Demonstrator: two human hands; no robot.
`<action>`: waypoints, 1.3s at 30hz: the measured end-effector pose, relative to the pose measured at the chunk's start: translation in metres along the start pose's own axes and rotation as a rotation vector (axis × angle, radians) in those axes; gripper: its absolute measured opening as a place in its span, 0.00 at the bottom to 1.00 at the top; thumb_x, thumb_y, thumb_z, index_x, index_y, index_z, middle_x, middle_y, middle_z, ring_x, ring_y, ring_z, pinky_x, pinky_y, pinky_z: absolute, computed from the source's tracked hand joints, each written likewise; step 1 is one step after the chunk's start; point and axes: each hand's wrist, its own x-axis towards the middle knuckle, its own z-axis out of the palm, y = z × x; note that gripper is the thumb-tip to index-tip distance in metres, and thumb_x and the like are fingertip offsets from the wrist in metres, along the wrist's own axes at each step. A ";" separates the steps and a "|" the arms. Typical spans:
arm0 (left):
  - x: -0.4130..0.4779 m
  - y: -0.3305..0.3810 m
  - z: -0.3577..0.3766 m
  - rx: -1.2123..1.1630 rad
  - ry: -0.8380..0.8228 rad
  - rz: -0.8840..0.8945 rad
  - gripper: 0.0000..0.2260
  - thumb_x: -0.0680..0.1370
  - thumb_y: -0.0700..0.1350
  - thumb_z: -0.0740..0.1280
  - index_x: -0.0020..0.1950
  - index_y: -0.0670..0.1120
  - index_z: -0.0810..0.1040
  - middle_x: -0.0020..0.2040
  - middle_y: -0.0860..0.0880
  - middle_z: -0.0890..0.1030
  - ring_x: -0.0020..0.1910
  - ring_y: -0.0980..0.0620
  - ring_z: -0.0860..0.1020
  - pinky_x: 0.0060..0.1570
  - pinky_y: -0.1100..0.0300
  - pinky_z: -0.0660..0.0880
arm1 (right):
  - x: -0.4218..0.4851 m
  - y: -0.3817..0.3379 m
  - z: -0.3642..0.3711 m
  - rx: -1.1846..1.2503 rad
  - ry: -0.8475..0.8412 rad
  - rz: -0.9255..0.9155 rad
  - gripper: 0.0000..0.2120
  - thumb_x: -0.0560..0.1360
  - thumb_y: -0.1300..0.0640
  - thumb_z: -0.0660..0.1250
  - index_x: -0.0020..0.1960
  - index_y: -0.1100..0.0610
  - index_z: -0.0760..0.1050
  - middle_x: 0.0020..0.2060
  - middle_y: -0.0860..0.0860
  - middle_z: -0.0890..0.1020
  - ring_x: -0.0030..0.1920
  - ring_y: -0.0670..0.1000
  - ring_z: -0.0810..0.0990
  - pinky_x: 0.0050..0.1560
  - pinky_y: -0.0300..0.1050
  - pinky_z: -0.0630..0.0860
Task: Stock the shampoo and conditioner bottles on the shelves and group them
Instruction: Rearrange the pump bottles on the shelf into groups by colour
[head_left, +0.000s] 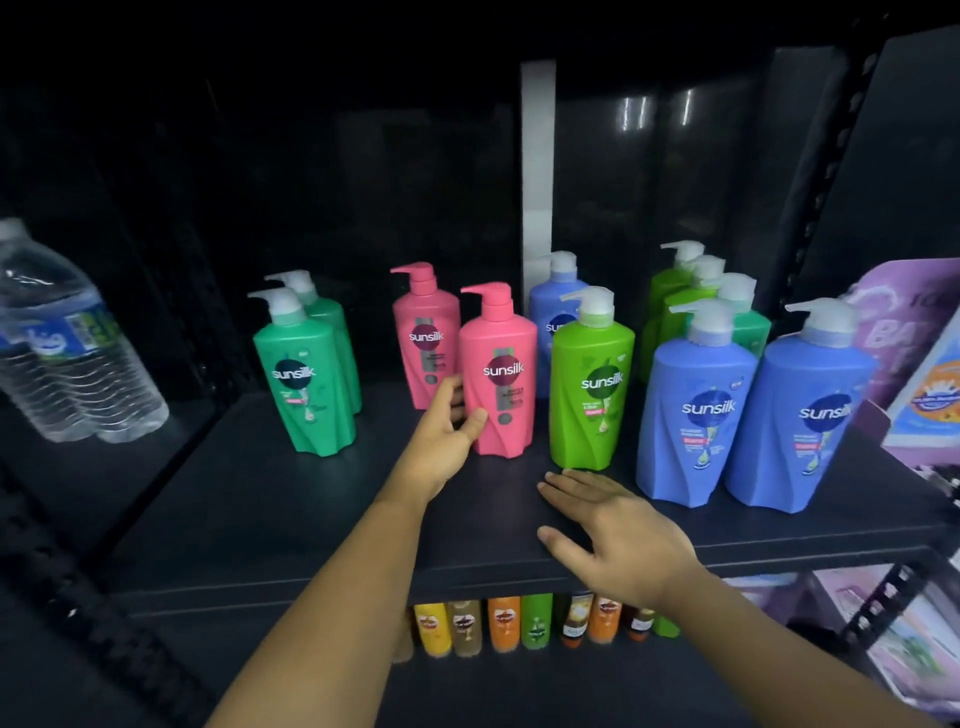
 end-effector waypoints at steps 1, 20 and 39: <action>-0.008 0.000 -0.008 0.003 0.007 0.001 0.18 0.83 0.39 0.66 0.71 0.52 0.71 0.64 0.51 0.81 0.65 0.52 0.78 0.64 0.55 0.76 | 0.000 0.000 0.000 -0.002 -0.002 0.000 0.36 0.77 0.28 0.47 0.80 0.43 0.60 0.79 0.38 0.61 0.80 0.40 0.52 0.80 0.43 0.53; -0.130 0.004 -0.106 1.064 -0.174 -0.107 0.30 0.84 0.64 0.53 0.83 0.52 0.59 0.84 0.52 0.57 0.83 0.54 0.51 0.81 0.49 0.44 | 0.010 -0.028 -0.012 0.109 0.047 0.074 0.28 0.79 0.43 0.67 0.76 0.51 0.69 0.72 0.47 0.75 0.72 0.48 0.71 0.71 0.40 0.65; -0.129 0.005 -0.102 1.106 -0.141 -0.161 0.30 0.83 0.66 0.51 0.83 0.56 0.57 0.84 0.57 0.53 0.83 0.57 0.47 0.81 0.45 0.40 | 0.141 -0.113 0.020 0.646 0.337 0.407 0.21 0.77 0.60 0.71 0.67 0.58 0.68 0.59 0.57 0.82 0.60 0.60 0.80 0.59 0.50 0.76</action>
